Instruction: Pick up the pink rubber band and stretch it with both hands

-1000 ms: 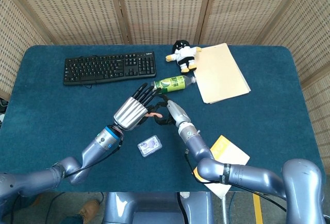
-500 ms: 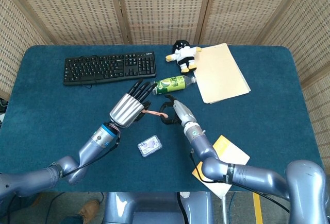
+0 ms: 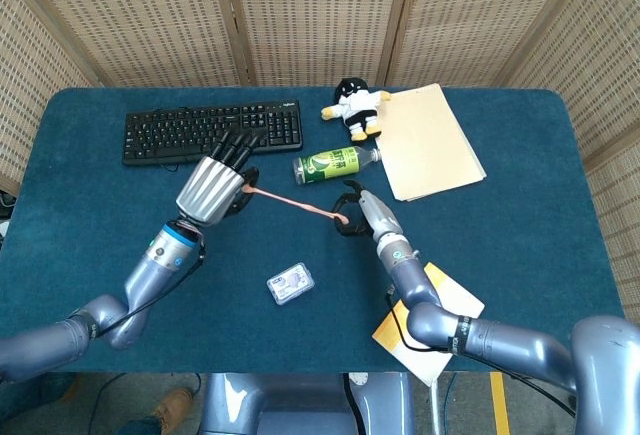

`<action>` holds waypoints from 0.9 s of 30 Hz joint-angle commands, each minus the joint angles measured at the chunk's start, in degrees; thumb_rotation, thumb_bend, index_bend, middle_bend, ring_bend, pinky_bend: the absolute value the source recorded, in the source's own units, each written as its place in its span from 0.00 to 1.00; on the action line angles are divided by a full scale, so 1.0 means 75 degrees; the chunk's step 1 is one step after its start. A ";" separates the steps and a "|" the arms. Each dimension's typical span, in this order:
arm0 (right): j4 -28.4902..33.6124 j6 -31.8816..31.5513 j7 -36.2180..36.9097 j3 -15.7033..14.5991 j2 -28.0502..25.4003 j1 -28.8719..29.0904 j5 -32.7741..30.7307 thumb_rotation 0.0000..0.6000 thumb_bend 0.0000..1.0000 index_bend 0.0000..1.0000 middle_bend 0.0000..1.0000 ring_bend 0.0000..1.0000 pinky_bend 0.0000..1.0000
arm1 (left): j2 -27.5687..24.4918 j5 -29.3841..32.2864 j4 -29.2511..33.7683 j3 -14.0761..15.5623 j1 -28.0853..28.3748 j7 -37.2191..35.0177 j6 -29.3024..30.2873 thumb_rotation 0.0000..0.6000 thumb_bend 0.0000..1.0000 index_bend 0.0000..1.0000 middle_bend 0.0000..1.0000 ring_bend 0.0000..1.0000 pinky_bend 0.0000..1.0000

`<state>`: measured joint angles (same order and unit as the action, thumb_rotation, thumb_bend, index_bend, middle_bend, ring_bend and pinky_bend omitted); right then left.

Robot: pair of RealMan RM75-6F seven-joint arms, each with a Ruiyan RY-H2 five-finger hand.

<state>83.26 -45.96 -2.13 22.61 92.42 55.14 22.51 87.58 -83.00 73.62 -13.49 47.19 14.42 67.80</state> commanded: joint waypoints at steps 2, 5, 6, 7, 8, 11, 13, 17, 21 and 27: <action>-0.0026 0.0041 0.0051 -0.0027 -0.0122 -0.0113 0.0035 1.00 0.64 0.86 0.15 0.00 0.00 | -0.0282 0.0203 0.0046 -0.0167 -0.0133 -0.0223 0.0095 1.00 0.50 0.82 0.00 0.00 0.00; -0.0024 0.0071 0.0086 -0.0048 -0.0265 -0.0222 0.0076 1.00 0.64 0.86 0.15 0.00 0.00 | -0.0507 0.0322 -0.0014 -0.0242 -0.0227 -0.0375 0.0132 1.00 0.50 0.82 0.00 0.00 0.00; -0.0020 0.0077 0.0096 -0.0049 -0.0296 -0.0244 0.0084 1.00 0.64 0.86 0.15 0.00 0.00 | -0.0554 0.0347 -0.0029 -0.0256 -0.0247 -0.0409 0.0139 1.00 0.50 0.82 0.00 0.00 0.00; -0.0009 0.0089 0.0119 -0.0053 -0.0362 -0.0293 0.0100 1.00 0.64 0.86 0.15 0.00 0.00 | -0.0648 0.0386 -0.0070 -0.0277 -0.0290 -0.0471 0.0158 1.00 0.50 0.82 0.00 0.00 0.00; 0.0002 0.0100 0.0137 -0.0056 -0.0416 -0.0333 0.0114 1.00 0.64 0.86 0.15 0.00 0.00 | -0.0721 0.0412 -0.0111 -0.0289 -0.0322 -0.0519 0.0168 1.00 0.50 0.82 0.00 0.00 0.00; 0.0046 0.0114 0.0190 -0.0069 -0.0595 -0.0458 0.0161 1.00 0.64 0.86 0.15 0.00 0.00 | -0.0944 0.0466 -0.0266 -0.0295 -0.0440 -0.0664 0.0211 1.00 0.50 0.82 0.00 0.00 0.00; 0.0076 0.0126 0.0237 -0.0068 -0.0726 -0.0546 0.0188 1.00 0.64 0.86 0.15 0.00 0.00 | -0.1087 0.0501 -0.0409 -0.0284 -0.0527 -0.0774 0.0232 1.00 0.51 0.82 0.00 0.00 0.00; 0.0193 0.0102 0.0364 -0.0036 -0.1101 -0.0780 0.0286 1.00 0.64 0.86 0.15 0.00 0.00 | -0.1353 0.0681 -0.0835 -0.0244 -0.0774 -0.1112 0.0213 1.00 0.52 0.82 0.00 0.00 0.00; 0.0377 0.0097 0.0471 0.0004 -0.1450 -0.0970 0.0377 1.00 0.64 0.86 0.15 0.00 0.00 | -0.1425 0.0756 -0.1221 -0.0187 -0.0925 -0.1460 0.0180 1.00 0.52 0.82 0.00 0.00 0.00; 0.0747 0.0110 0.0752 0.0073 -0.2349 -0.1474 0.0554 1.00 0.64 0.86 0.15 0.00 0.00 | -0.1423 0.0902 -0.2199 -0.0053 -0.1211 -0.2184 0.0036 1.00 0.52 0.82 0.00 0.00 0.00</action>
<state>87.69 -45.32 2.50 22.90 76.93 45.59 26.01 76.92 -76.69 60.04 -14.47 39.14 0.46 68.72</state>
